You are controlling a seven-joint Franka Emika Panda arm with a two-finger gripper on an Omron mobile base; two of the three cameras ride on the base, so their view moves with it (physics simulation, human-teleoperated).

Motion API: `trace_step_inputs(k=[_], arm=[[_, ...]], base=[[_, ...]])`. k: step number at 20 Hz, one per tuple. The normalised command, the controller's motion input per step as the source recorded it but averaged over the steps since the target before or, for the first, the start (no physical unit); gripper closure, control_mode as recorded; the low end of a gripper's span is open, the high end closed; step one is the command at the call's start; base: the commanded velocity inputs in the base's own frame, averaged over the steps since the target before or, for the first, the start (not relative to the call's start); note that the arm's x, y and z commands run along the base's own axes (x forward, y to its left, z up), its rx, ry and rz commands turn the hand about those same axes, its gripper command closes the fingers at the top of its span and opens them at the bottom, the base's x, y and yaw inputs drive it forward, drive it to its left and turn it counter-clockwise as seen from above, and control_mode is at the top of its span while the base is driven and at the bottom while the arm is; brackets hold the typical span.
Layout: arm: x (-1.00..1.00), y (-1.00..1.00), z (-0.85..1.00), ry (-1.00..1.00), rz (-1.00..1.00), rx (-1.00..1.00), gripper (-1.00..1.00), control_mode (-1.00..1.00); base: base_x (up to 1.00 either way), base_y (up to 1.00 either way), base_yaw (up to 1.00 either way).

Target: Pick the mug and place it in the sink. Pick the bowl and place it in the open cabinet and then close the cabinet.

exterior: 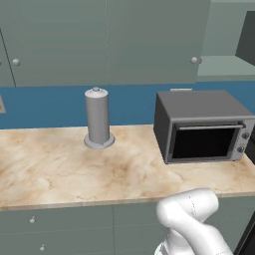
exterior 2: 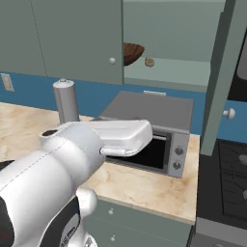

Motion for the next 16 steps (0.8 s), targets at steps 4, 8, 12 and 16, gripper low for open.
trace_step_inputs(k=[4,8,12,16], arm=[[-1.0,-0.02,-0.02,0.01,0.02,0.13,-1.0,-1.0],[-1.0,-0.42,0.0,-0.02,0.01,0.19,-1.0,-1.0],[-0.92,-0.6,0.02,-0.06,0.04,0.16,-1.0,-1.0],[-0.22,-0.64,0.15,-0.09,0.12,0.02,-1.0,-1.0]], base=[[0.0,0.0,0.0],[0.0,0.0,0.0],[0.0,0.0,0.0],[0.0,0.0,0.0]])
